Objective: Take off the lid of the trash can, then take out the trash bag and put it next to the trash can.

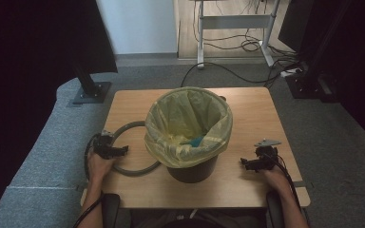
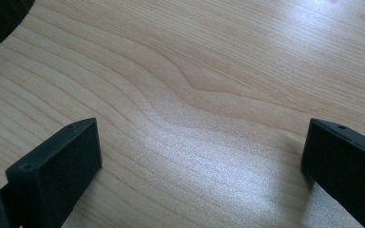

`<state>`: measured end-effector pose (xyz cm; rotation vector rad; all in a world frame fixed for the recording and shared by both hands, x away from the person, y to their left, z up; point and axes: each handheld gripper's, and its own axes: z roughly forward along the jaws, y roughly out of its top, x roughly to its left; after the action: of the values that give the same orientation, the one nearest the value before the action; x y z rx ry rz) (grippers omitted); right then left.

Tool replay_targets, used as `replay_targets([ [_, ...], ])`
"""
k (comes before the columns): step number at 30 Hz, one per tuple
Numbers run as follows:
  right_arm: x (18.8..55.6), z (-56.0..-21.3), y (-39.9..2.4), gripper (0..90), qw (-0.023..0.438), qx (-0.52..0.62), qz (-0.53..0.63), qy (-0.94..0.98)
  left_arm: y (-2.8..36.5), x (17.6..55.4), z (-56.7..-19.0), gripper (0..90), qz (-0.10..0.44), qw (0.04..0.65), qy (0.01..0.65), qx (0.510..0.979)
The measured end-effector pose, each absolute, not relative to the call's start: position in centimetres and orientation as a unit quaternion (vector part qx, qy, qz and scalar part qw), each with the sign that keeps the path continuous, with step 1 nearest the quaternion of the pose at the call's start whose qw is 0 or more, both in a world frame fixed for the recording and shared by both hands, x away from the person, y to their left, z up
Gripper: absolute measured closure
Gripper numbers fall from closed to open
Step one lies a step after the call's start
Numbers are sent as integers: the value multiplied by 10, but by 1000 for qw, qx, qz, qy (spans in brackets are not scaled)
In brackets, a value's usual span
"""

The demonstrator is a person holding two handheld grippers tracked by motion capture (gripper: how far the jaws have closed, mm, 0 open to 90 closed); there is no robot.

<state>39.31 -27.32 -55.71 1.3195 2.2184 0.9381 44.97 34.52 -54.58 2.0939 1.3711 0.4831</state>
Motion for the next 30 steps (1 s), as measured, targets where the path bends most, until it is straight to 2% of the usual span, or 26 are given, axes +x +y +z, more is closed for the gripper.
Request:
replay_targets([
  [17, 393, -555, -273, 0, 184, 462, 336, 800, 347, 455, -543, 0, 172, 284, 510, 793],
  [30, 393, -540, -274, 0, 173, 453, 355, 799, 349, 456, -528, 42, 173, 283, 505, 797],
])
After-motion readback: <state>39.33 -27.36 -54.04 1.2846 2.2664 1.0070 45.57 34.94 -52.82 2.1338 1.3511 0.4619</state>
